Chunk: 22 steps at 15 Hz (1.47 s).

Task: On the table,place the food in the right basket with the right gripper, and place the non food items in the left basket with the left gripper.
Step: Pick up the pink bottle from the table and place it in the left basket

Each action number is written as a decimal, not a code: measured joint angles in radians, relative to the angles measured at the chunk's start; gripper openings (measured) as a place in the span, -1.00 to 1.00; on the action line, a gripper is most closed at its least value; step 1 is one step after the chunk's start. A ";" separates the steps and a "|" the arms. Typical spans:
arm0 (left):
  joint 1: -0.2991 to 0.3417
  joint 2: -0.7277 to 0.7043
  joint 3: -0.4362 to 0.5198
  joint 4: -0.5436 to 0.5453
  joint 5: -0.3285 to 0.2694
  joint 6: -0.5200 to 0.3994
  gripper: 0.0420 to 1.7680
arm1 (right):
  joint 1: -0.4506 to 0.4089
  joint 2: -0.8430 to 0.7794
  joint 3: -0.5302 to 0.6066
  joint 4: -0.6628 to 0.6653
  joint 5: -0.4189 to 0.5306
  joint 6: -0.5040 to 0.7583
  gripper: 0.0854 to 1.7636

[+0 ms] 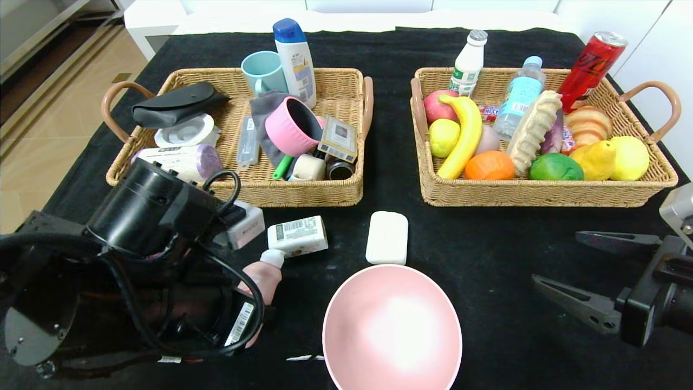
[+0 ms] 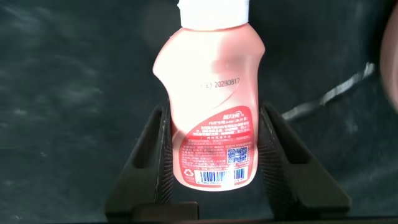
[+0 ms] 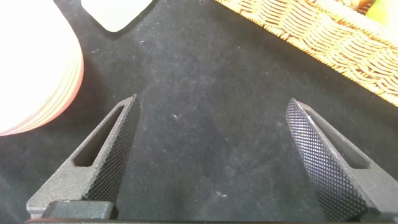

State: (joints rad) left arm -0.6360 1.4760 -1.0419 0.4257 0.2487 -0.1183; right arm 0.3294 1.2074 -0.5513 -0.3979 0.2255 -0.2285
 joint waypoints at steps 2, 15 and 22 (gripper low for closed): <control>0.031 -0.017 -0.015 -0.054 -0.004 -0.001 -0.07 | 0.000 0.000 0.000 0.000 0.000 0.000 0.94; 0.212 -0.043 -0.163 -0.251 -0.003 0.007 -0.07 | -0.001 -0.005 0.003 0.000 0.000 -0.007 0.94; 0.284 0.024 -0.312 -0.247 -0.001 0.040 -0.07 | -0.001 -0.009 0.004 0.000 0.000 -0.007 0.94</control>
State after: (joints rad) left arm -0.3517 1.5000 -1.3536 0.1783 0.2472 -0.0779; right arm 0.3279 1.1983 -0.5474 -0.3977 0.2255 -0.2355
